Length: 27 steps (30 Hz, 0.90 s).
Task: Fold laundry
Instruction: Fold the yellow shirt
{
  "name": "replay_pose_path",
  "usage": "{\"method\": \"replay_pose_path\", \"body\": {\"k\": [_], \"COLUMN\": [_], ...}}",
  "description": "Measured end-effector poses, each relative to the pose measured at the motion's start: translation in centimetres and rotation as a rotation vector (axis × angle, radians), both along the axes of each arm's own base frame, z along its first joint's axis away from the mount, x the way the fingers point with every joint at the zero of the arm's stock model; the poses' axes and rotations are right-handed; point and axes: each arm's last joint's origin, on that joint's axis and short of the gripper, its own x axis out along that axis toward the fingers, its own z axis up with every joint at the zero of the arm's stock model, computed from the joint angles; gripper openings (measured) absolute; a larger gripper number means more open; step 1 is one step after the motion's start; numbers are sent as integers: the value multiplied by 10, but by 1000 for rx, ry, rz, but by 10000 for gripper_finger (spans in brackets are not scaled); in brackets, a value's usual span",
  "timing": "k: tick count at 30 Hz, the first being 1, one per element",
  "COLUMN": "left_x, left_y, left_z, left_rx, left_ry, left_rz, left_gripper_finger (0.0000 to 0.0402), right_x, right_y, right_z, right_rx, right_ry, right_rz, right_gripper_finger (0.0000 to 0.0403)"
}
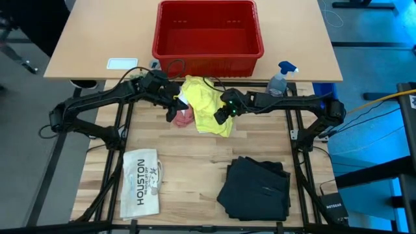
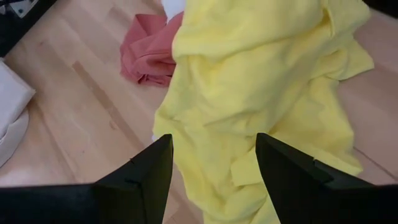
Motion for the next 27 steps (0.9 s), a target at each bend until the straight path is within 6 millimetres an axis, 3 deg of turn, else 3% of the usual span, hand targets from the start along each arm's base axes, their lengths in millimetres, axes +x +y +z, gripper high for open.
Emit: {"method": "replay_pose_path", "body": {"k": [10,14,23,27], "left_x": [0,0,-1,-3], "left_y": [0,0,-1,-1], "left_z": [0,0,-4,-17], "left_rx": [4,8,16,1], "left_ry": [0,3,31,59], "left_rz": [0,-3,-18,-18], "left_gripper_finger": [0,0,0,0], "right_x": [2,0,5,12], "right_y": [-22,-26,-1,14], "right_z": [-10,-20,-23,-30], "right_rx": [32,103,42,-44], "right_ry": [-5,145,247,295], "right_rz": [-41,-26,173,263], "right_gripper_finger": [220,220,220,220]}}
